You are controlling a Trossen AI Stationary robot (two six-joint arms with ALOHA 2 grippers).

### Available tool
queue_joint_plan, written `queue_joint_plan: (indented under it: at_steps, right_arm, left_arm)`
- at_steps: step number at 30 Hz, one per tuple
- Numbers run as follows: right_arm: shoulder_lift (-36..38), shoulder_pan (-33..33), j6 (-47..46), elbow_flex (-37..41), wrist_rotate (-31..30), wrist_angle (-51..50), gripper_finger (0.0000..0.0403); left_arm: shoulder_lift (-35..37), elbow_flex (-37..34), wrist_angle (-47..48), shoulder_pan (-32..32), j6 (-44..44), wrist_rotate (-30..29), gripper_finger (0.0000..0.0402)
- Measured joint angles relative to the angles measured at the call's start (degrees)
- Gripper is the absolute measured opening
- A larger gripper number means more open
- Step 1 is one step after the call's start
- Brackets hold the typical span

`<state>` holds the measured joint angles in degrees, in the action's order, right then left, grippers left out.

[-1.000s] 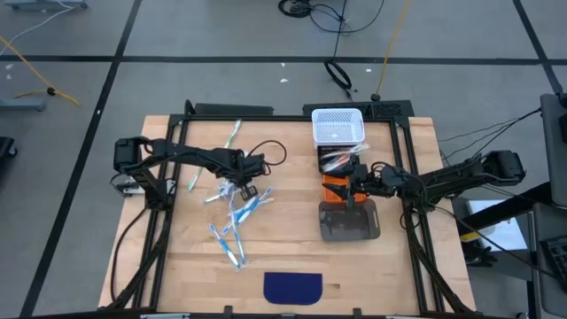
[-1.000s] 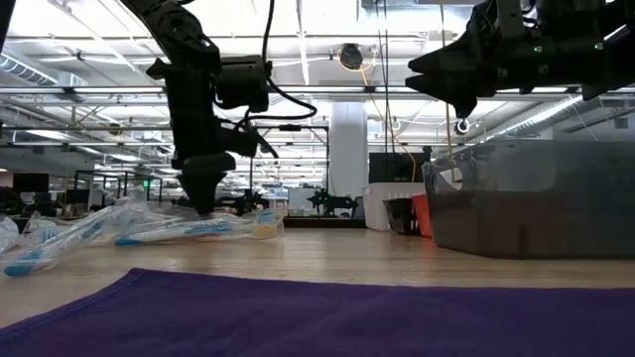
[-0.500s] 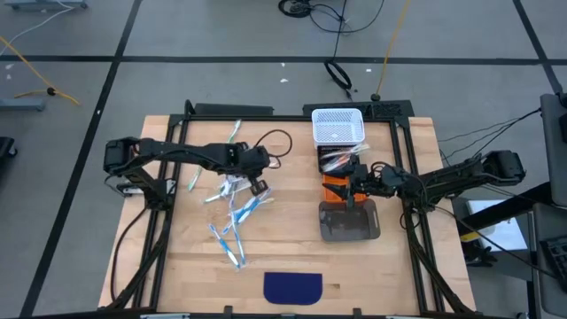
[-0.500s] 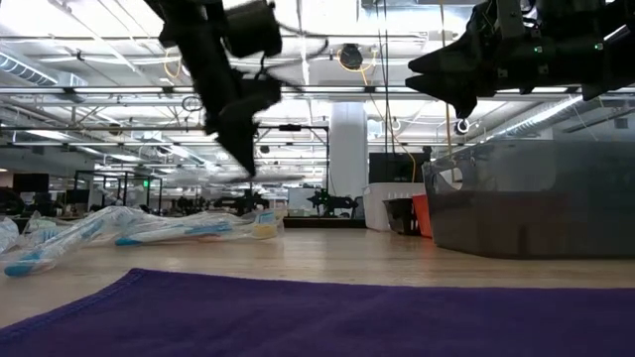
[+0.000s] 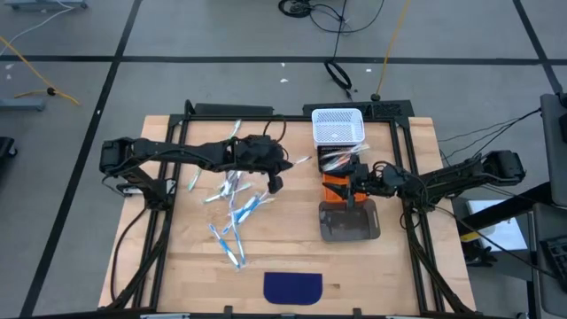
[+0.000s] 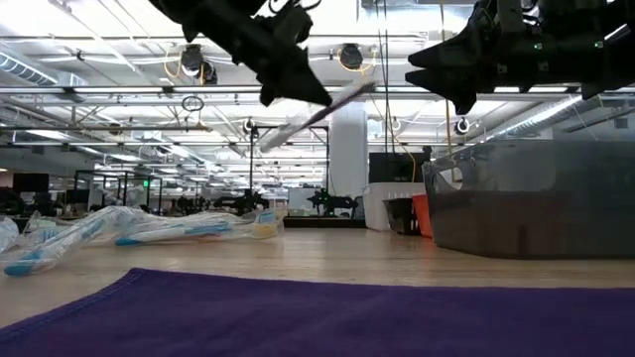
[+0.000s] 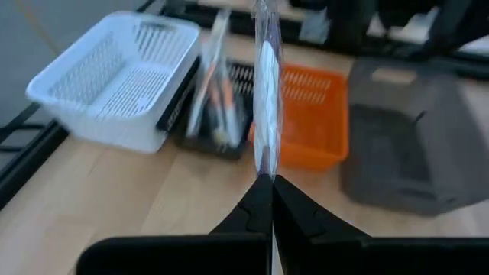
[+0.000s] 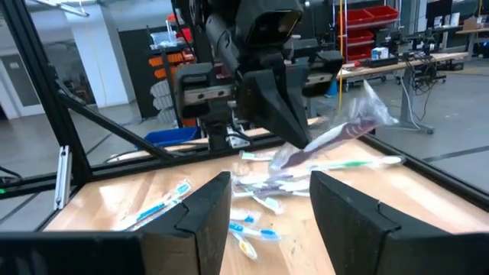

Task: Pick & Place Toothbrushes
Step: Put the purple toothbrush into the orange bin

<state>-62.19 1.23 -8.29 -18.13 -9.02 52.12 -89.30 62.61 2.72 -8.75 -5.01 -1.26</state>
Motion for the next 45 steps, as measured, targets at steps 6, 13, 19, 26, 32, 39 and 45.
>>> queue_joint_plan:
  at_steps: [6, 13, 19, 26, 32, 39, 45]
  right_arm:
    - [0.0, -0.9, 0.2, 0.0, -1.5, 1.8, 0.0171]
    - [0.0, -1.3, 0.4, 0.0, -1.4, 5.3, 0.0171]
    - [0.0, -1.3, 0.4, 0.0, -1.3, 6.5, 0.0171]
    - [0.0, -1.6, 0.5, 0.0, -1.5, 7.3, 0.0171]
    - [0.0, -2.4, 0.1, 0.0, -1.6, 7.1, 0.0137]
    - [0.0, -2.4, 1.7, 0.0, -1.4, 6.5, 0.0018]
    - [0.0, -2.4, 2.1, 0.0, -2.0, 6.3, 0.0019]
  left_arm:
    - [-0.9, 0.0, -9.6, 1.5, 0.1, 4.0, 0.0]
    - [-3.9, 0.0, -17.4, 3.4, 0.3, 4.2, 0.0]
    - [-7.5, 0.0, -24.0, 4.0, 0.0, 4.2, 0.0]
    - [-10.0, 0.0, -27.9, 4.2, -1.4, 4.2, 0.0]
    - [-12.0, -0.1, -30.1, 4.4, -1.6, 4.3, 0.0]
    - [-12.0, 0.0, -29.9, 4.3, -1.6, 3.2, 0.0]
    - [-12.0, 0.0, -29.6, 4.3, -1.7, 2.1, 0.0019]
